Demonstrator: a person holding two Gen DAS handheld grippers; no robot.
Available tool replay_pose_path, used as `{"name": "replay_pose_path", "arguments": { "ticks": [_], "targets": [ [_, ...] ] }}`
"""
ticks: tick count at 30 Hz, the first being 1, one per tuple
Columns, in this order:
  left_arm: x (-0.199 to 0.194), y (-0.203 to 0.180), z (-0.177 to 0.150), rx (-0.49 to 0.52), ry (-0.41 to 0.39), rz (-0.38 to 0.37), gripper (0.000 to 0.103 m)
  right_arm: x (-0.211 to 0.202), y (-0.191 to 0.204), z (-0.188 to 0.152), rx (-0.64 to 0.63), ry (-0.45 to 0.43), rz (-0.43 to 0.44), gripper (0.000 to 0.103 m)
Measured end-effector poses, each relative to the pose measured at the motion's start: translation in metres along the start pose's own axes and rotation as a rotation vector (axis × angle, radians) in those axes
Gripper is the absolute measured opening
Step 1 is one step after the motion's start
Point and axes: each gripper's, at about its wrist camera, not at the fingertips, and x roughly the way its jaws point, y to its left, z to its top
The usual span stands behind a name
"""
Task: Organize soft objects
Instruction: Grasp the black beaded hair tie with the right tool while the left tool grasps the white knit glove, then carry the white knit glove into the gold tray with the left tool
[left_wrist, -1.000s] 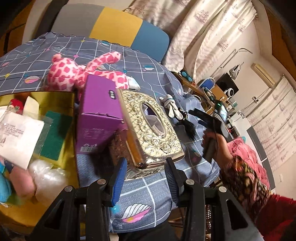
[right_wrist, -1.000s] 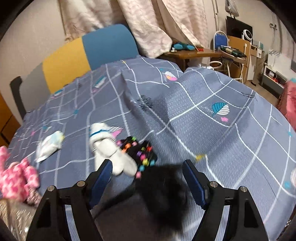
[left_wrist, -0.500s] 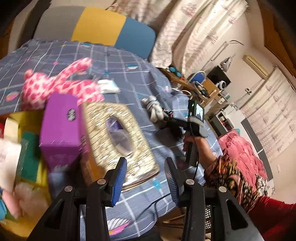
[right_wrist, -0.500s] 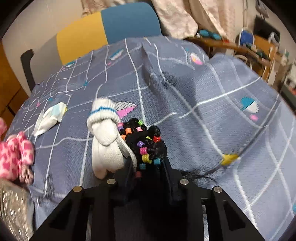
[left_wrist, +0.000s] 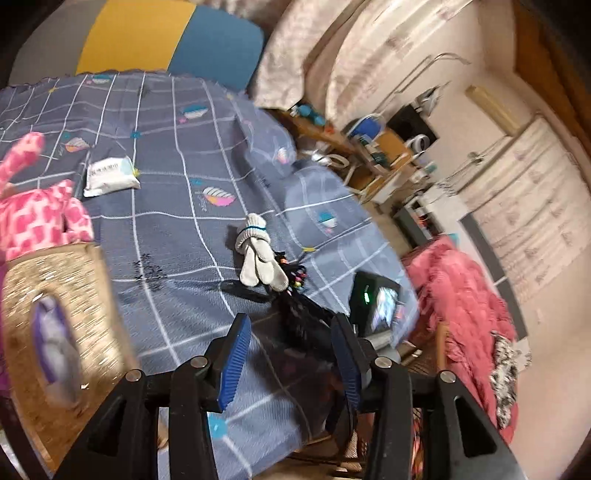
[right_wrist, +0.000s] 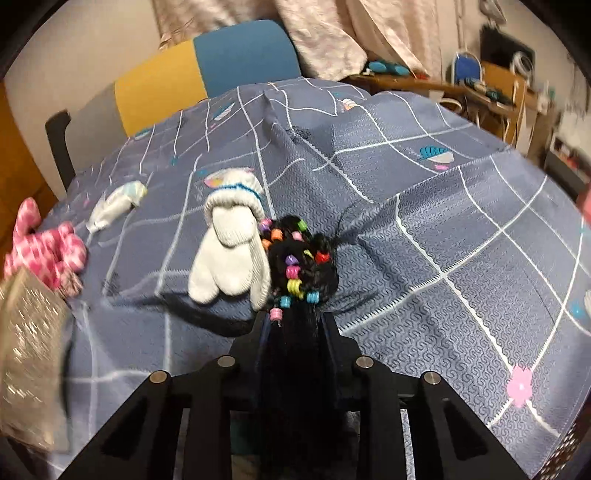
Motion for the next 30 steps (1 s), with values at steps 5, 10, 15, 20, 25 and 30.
{"name": "replay_pose_path", "arguments": {
  "ticks": [5,10,15,20,25,30],
  "targets": [
    [0.057,-0.007,0.022,-0.03,0.054,0.058,0.046,0.008,0.001,-0.014,-0.061,-0.092,0.008,0.025],
    [0.107,-0.003,0.045,-0.065,0.068,0.13,0.047,0.005,-0.024,-0.021,0.072,-0.137,0.077,0.014],
    [0.168,0.003,0.061,-0.019,0.155,0.157,0.05,0.005,-0.022,-0.02,0.082,-0.149,0.085,0.014],
    [0.205,0.017,0.072,-0.035,0.183,0.186,0.051,0.006,-0.026,-0.026,0.104,-0.154,0.108,0.014],
    [0.228,0.022,0.08,0.011,0.184,0.225,0.056,0.008,-0.03,-0.026,0.111,-0.154,0.114,0.014],
    [0.238,0.033,0.075,0.008,0.185,0.239,0.043,0.009,-0.032,-0.025,0.117,-0.155,0.117,0.014]
  ]
}}
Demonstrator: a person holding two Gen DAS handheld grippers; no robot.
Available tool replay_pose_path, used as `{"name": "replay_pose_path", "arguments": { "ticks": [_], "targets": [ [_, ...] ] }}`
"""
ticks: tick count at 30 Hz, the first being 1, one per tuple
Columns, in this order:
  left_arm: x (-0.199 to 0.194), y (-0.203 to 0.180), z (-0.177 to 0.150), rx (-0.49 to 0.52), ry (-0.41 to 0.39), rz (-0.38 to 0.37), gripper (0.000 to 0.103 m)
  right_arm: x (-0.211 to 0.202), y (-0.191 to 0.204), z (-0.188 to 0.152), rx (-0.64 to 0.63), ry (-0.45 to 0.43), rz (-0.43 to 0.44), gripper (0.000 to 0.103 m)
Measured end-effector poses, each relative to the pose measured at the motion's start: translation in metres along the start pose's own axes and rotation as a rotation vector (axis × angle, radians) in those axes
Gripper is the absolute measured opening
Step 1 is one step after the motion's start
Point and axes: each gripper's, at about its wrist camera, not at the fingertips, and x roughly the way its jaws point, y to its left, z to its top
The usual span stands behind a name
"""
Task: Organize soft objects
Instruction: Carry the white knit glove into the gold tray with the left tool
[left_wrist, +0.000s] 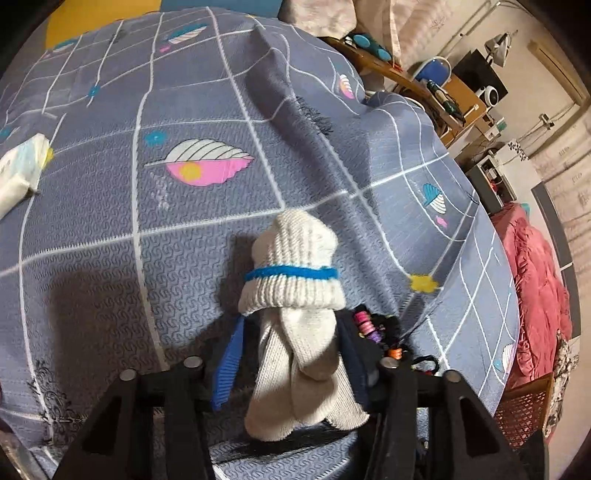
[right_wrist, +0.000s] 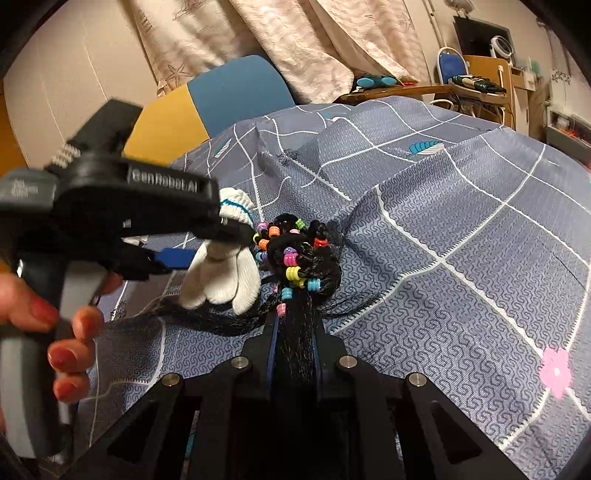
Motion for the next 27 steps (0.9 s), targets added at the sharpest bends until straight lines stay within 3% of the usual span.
{"name": "replay_pose_path", "arguments": {
  "ticks": [1,7,19,27],
  "targets": [
    [-0.001,0.001,-0.003,0.014,-0.015,0.016,0.035,0.0,0.0,0.0,0.001,0.0,0.001,0.014],
    [-0.009,0.006,-0.012,0.036,-0.029,0.022,0.025,0.001,-0.003,0.001,0.005,0.001,0.004,0.014],
    [-0.056,0.004,-0.039,0.055,-0.096,0.04,0.024,0.002,-0.003,0.002,0.0,0.002,-0.001,0.014],
    [-0.102,-0.011,-0.076,0.083,-0.15,-0.051,0.023,0.003,-0.001,0.001,-0.003,0.002,-0.008,0.014]
  ]
}}
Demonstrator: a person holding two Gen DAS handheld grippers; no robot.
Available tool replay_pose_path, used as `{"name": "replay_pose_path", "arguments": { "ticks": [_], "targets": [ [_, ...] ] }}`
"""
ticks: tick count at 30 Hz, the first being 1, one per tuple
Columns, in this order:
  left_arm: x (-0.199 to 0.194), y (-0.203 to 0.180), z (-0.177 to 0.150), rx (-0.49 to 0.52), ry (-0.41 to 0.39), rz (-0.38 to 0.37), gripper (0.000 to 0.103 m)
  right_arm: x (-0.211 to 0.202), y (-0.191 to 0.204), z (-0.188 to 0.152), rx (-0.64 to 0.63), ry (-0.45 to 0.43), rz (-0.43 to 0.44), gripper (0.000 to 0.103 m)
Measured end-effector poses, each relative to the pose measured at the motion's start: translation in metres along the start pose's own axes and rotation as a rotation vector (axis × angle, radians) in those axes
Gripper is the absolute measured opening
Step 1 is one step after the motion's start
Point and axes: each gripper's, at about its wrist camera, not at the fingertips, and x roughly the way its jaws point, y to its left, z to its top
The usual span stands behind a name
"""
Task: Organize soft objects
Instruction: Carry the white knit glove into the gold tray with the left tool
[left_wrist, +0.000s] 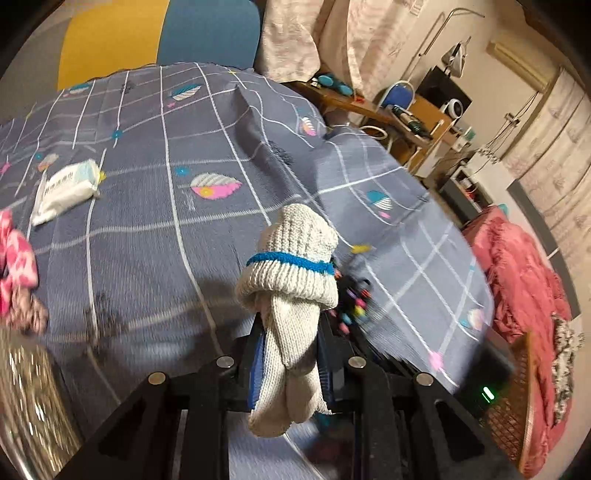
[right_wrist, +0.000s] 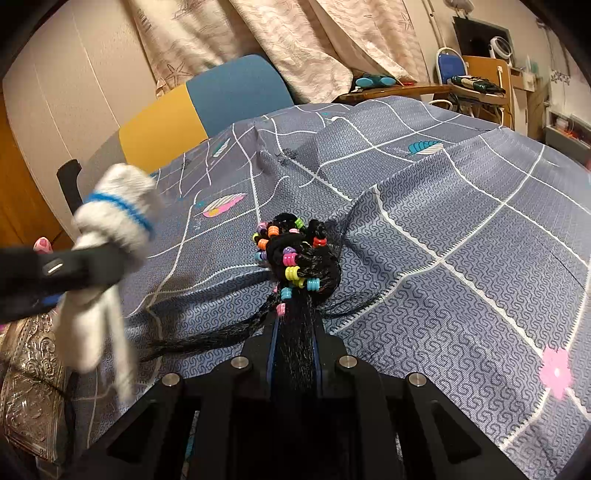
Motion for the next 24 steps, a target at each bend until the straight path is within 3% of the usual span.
{"name": "replay_pose_path", "arguments": {
  "ticks": [8,14,24],
  "targets": [
    [-0.051,-0.011,-0.049,0.043,-0.025,-0.08,0.024,0.0,0.001,0.0,-0.003,0.0,-0.005,0.014],
    [-0.094,0.001,-0.086,0.039,-0.045,-0.131,0.024,0.0,0.002,-0.001,-0.006,0.0,-0.01,0.014],
    [-0.151,0.046,-0.14,0.031,-0.076,-0.113,0.024,0.001,0.006,-0.001,-0.022,0.001,-0.029,0.014]
  ]
}}
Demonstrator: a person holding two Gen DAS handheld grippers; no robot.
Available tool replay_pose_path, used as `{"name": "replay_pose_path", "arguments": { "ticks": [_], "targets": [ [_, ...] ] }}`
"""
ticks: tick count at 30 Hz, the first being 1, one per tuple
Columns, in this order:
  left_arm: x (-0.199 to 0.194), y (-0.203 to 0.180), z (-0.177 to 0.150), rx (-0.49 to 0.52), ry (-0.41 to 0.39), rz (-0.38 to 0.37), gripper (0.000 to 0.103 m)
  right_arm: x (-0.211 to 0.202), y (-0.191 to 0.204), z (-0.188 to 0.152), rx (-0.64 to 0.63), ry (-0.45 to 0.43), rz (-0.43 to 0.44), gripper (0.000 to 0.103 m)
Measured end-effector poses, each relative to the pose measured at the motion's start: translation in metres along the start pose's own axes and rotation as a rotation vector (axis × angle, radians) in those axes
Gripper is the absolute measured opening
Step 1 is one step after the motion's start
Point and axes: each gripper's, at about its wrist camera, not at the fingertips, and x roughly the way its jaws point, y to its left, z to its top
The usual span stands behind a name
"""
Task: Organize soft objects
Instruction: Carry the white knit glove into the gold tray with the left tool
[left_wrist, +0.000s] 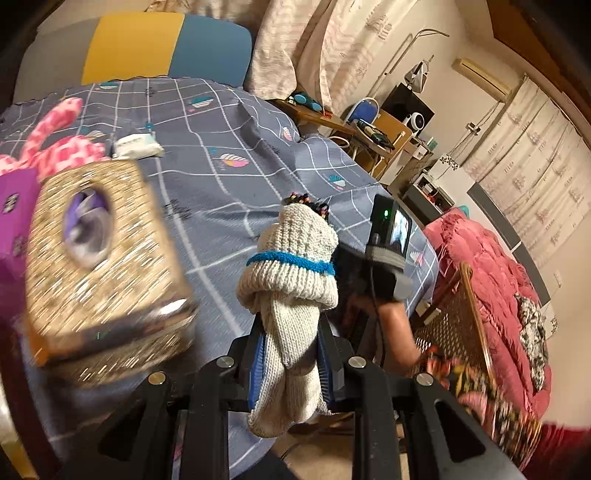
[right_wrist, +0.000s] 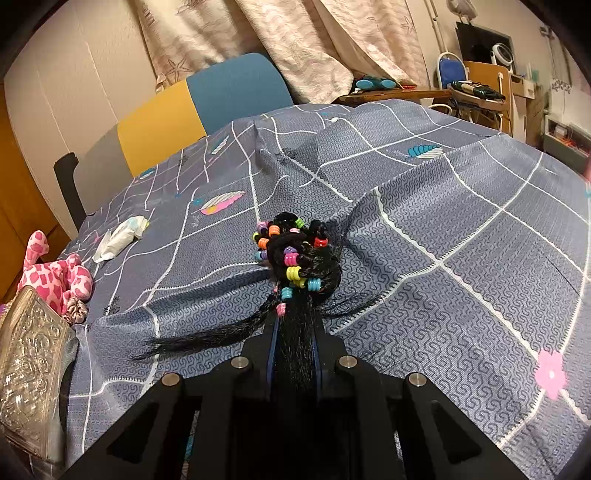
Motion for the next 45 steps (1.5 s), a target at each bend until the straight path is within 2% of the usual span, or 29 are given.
{"name": "replay_pose_path", "arguments": {
  "ticks": [7,20,28,35,39,45],
  "targets": [
    [-0.04,0.03,-0.032,0.0,-0.037,0.035,0.024,0.001,0.003,0.0,-0.01,0.001,-0.015,0.014],
    [-0.101,0.096,-0.07,-0.145,-0.127,0.149,0.024,0.002,0.011,-0.001,-0.051,0.008,-0.069,0.014],
    [-0.136,0.136,-0.079,-0.219,-0.179,0.208,0.024,0.002,0.015,0.0,-0.08,0.012,-0.1,0.014],
    [-0.155,0.174,-0.081,-0.161,-0.119,0.351,0.024,0.003,0.019,0.0,-0.099,0.015,-0.121,0.014],
    [-0.157,0.188,-0.088,-0.121,-0.076,0.378,0.024,0.003,0.02,-0.001,-0.107,0.015,-0.131,0.014],
    [-0.145,0.185,-0.089,0.087,0.002,0.454,0.025,0.004,0.021,-0.001,-0.114,0.016,-0.139,0.014]
  ]
}}
